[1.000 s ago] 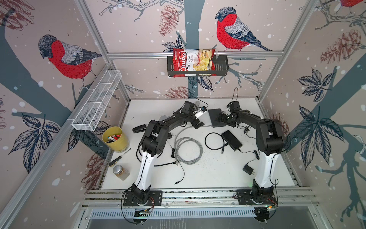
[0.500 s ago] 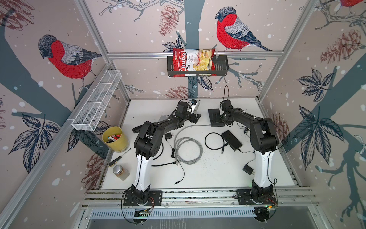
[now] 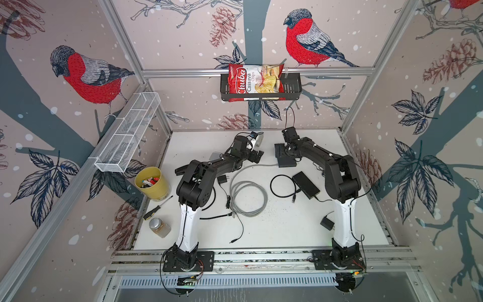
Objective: Insert the plug into the switch port
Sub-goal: 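Lift the left gripper off the switch while right gripper releases the switch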
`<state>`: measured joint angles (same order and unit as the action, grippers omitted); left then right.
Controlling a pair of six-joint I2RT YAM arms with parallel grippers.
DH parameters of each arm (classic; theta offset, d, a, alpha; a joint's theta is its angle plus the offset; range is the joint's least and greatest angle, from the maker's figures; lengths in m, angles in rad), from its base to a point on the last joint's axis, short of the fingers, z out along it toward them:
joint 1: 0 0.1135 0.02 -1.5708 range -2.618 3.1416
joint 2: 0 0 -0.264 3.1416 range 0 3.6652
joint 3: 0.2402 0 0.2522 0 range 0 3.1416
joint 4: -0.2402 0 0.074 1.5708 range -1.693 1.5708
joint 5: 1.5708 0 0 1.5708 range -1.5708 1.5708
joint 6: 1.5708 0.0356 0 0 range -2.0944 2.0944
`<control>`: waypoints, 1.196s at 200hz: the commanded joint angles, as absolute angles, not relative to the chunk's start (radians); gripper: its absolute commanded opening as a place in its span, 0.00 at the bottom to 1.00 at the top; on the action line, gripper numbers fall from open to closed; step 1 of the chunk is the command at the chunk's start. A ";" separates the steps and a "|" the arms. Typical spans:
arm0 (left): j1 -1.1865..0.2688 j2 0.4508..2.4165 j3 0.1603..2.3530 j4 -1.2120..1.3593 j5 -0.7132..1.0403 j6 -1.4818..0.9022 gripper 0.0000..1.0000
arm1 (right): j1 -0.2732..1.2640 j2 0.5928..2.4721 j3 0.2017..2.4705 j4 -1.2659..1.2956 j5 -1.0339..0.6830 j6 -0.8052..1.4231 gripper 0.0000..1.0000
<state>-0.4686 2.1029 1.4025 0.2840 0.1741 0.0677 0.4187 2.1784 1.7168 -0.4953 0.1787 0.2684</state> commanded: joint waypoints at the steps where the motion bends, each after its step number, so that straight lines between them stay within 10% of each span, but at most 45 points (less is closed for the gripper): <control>1: -0.461 2.082 1.399 0.314 0.118 0.039 0.97 | 0.445 2.229 1.773 -0.550 0.300 0.257 1.00; 68: -0.447 2.055 1.385 0.305 -0.031 -0.007 0.97 | 0.454 2.417 1.897 -0.613 0.587 0.295 0.94; 239: -0.475 2.060 1.465 0.264 -0.039 -0.001 0.97 | 0.162 2.592 2.158 -0.619 0.310 0.513 0.89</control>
<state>-0.4755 2.0594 1.4555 0.2584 -0.0246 0.0082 0.1780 2.5629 2.1780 -0.4496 0.4271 0.4690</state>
